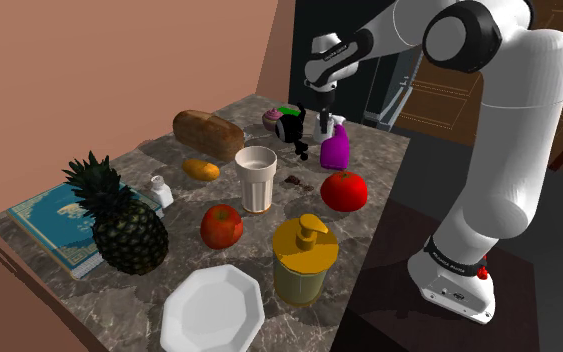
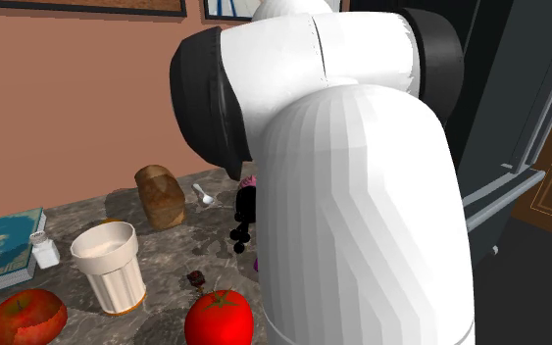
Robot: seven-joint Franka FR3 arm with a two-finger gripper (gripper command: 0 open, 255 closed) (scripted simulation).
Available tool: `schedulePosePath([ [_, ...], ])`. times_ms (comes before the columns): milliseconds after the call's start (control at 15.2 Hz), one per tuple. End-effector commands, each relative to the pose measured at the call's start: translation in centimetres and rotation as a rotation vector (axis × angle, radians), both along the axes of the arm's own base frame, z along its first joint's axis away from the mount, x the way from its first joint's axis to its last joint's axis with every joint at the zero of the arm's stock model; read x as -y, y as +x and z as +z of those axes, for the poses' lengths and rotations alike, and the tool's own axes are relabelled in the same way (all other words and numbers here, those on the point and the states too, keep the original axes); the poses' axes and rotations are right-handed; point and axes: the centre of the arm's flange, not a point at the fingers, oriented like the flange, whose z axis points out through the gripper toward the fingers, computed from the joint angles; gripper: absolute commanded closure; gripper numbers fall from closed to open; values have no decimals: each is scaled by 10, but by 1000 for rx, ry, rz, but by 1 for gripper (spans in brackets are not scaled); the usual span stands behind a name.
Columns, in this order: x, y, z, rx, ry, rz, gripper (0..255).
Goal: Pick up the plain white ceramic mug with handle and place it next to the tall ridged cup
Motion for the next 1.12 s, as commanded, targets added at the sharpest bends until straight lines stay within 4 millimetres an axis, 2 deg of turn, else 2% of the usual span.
schedulePosePath([
  [0, 0, 0, -2, 0, 0, 0, 0],
  [330, 0, 0, -2, 0, 0, 0, 0],
  [396, 0, 0, -2, 0, 0, 0, 255],
  [990, 0, 0, -2, 0, 0, 0, 255],
  [1056, 0, 0, 3, 0, 0, 0, 255],
])
